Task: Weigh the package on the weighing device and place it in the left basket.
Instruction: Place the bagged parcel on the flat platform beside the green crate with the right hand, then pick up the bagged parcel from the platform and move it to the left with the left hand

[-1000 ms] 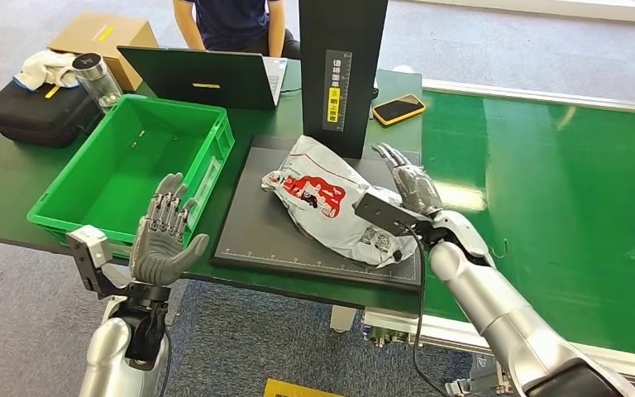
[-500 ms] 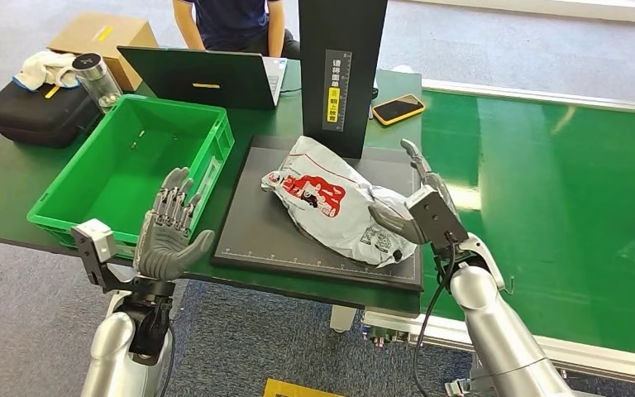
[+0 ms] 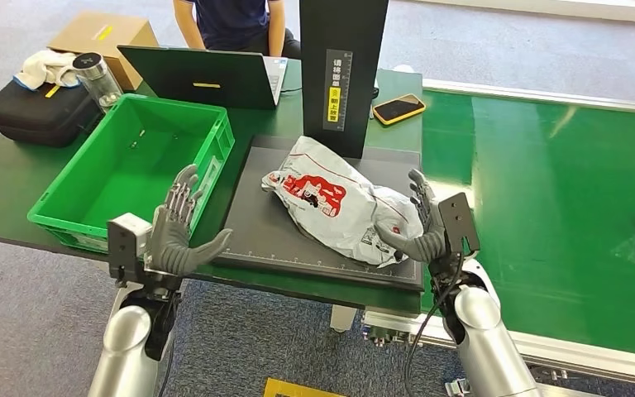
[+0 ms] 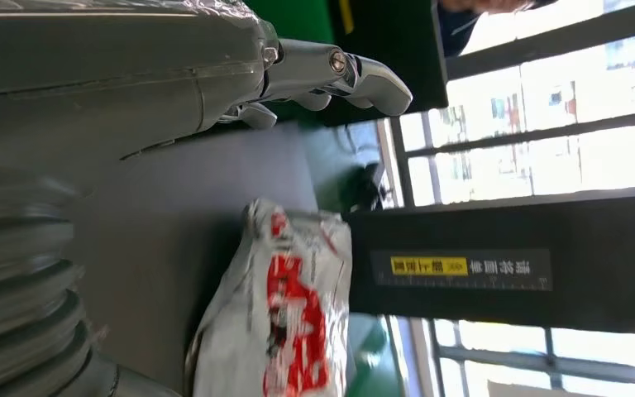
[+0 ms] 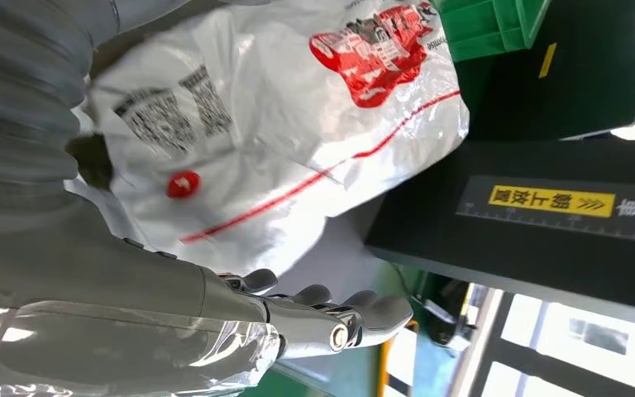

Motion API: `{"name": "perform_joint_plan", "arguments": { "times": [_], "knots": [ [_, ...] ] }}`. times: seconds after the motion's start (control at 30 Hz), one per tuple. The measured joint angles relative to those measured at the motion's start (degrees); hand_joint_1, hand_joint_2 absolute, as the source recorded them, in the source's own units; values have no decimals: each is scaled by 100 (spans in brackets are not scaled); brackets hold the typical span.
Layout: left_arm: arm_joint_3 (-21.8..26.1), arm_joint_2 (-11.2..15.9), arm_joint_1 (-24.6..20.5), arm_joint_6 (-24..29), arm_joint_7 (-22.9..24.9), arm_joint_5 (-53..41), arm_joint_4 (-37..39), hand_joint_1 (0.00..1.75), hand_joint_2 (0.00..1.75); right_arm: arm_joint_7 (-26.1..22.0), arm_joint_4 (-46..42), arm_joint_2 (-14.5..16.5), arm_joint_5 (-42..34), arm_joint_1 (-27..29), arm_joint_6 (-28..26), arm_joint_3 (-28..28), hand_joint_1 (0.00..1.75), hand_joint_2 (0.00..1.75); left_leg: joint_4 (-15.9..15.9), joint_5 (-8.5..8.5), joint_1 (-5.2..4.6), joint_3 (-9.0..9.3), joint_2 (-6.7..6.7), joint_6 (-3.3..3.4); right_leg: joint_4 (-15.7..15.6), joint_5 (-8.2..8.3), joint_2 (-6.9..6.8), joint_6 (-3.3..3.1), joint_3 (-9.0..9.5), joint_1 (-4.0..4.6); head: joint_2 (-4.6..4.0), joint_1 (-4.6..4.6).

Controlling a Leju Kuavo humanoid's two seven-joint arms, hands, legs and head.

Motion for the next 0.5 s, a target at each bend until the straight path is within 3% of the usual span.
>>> {"name": "perform_joint_plan", "arguments": {
  "times": [0.2,0.33,0.5],
  "knots": [
    [-483,-20,-1313,954,-123,-1257,1176,0,175,342,-35,163,-82,129,23,-209,0,175,4,13,0,-1,-1,0,0,14,1,3,-2,0,-1,-1],
    [-748,-98,-1955,1078,-119,-1531,1902,0,175,383,-89,214,-7,317,-59,-366,0,175,5,14,0,-4,0,1,0,16,2,3,-3,-1,-1,1],
    [-1018,-177,-2373,1147,-137,-1760,2522,0,175,392,-482,274,310,660,-225,-542,0,175,5,12,0,-15,1,0,0,14,4,3,-14,-1,-1,-1]
  ]
}}
